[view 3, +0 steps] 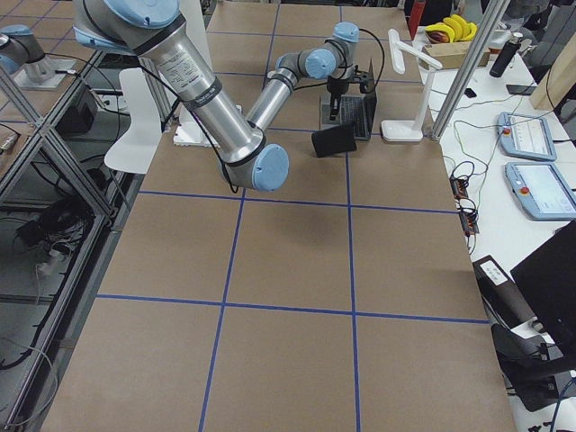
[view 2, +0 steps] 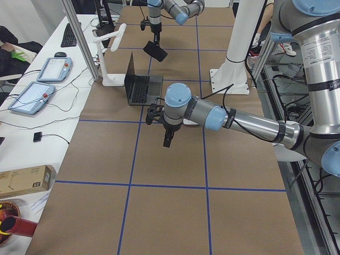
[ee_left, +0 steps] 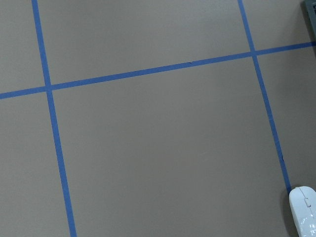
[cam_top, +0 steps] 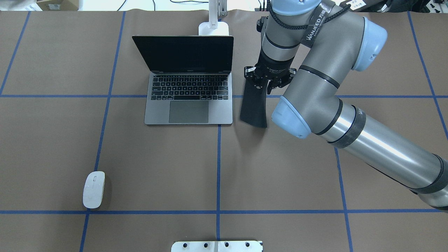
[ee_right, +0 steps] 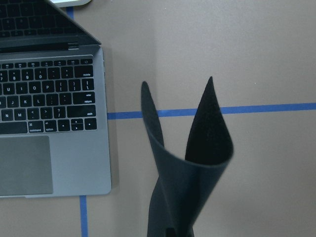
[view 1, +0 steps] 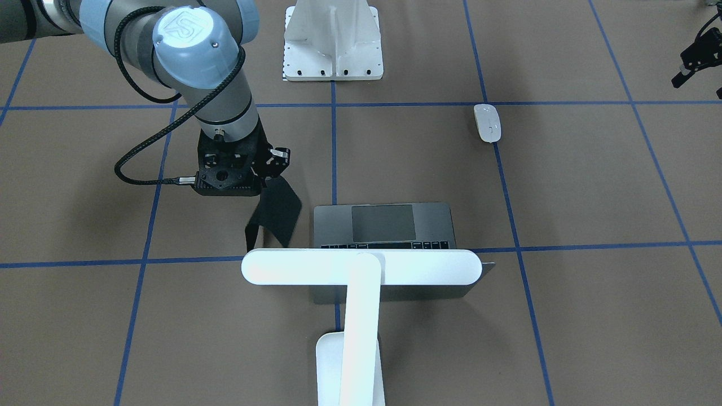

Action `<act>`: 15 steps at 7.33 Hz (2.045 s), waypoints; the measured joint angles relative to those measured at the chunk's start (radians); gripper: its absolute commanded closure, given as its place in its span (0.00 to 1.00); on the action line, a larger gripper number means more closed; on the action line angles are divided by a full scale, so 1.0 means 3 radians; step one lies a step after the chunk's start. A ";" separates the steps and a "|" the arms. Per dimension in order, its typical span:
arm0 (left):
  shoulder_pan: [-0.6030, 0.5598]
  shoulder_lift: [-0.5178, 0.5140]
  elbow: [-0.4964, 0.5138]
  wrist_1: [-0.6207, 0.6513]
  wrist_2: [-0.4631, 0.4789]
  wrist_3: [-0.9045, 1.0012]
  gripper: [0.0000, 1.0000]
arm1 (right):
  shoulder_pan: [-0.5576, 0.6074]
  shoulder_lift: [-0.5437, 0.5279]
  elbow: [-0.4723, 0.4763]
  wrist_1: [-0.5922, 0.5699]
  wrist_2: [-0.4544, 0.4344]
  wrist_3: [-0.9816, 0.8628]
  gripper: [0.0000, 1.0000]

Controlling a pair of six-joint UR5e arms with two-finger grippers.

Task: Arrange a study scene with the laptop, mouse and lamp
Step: 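Lay the mouse pad flat beside the laptop and open the right gripper, then withdraw the right gripper while moving the left gripper toward the white mouse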

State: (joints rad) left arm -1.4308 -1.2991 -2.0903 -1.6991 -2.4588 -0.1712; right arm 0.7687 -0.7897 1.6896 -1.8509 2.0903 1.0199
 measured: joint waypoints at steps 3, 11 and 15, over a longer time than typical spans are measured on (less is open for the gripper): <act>-0.0007 -0.0001 0.0006 0.0007 -0.0003 0.0000 0.01 | 0.0053 -0.0032 0.0019 0.0000 -0.0006 -0.0048 0.00; 0.0092 -0.0072 -0.0015 0.0128 0.0184 -0.0918 0.00 | 0.0407 -0.1298 0.0655 -0.0121 0.0035 -0.0550 0.00; 0.0671 -0.0285 -0.0036 0.0051 0.0323 -0.1912 0.00 | 0.0859 -0.1950 0.0807 -0.0289 0.0002 -0.1798 0.00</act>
State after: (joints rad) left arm -1.2296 -1.3845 -2.1011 -1.6838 -2.3618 -0.7447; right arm 1.0263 -1.3747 1.9316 -1.9375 2.0908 0.4804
